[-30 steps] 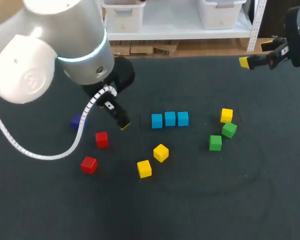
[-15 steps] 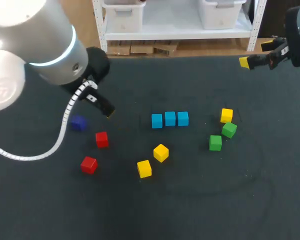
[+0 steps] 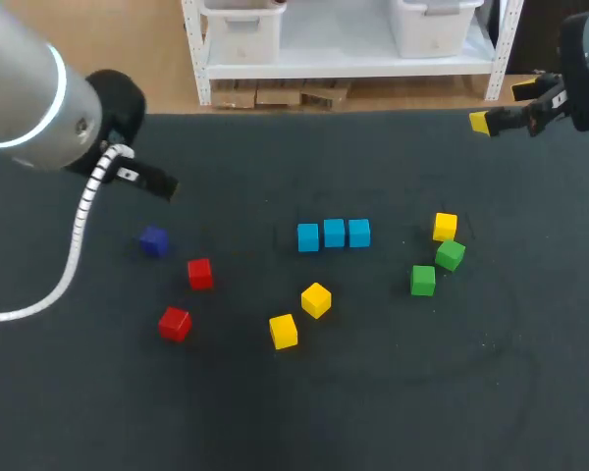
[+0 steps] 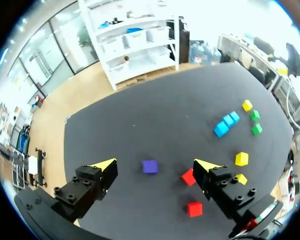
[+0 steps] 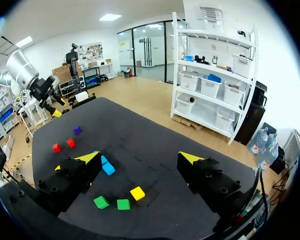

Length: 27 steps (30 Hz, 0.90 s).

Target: Place the blue cubes, place green cubes on the blue cubes, place the yellow cubes on the green cubes, then place the red cubes on the yellow cubes, and place purple cube on the red cubes.

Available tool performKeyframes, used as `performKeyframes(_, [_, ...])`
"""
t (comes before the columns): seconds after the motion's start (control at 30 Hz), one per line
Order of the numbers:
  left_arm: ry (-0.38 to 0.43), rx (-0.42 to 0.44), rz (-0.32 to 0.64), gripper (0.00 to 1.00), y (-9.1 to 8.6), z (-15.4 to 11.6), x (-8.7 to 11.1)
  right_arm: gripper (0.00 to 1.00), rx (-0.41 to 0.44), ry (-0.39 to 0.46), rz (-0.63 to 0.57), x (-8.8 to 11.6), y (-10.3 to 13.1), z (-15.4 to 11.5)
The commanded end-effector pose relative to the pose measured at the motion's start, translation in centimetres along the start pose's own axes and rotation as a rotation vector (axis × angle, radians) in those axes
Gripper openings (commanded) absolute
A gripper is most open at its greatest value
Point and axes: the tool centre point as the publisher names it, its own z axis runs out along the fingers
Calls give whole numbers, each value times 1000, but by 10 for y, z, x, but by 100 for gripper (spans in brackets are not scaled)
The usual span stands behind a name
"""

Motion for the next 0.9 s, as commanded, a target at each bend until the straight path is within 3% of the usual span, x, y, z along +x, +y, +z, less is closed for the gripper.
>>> performKeyframes(0.03, [-123, -11, -32, 100, 19, -7, 2, 100, 1, -1, -1, 0, 0, 1])
performKeyframes(0.37, [-202, -69, -78, 100, 59, -26, -24, 100, 1, -1, -1, 0, 0, 1])
performKeyframes(0.7, [-240, -106, -171, 100, 95, -35, -22, 100, 1, -1, -1, 0, 0, 1])
performKeyframes(0.9, [-252, -121, -171, 100, 100, -39, -30, 100, 1, -1, -1, 0, 0, 1])
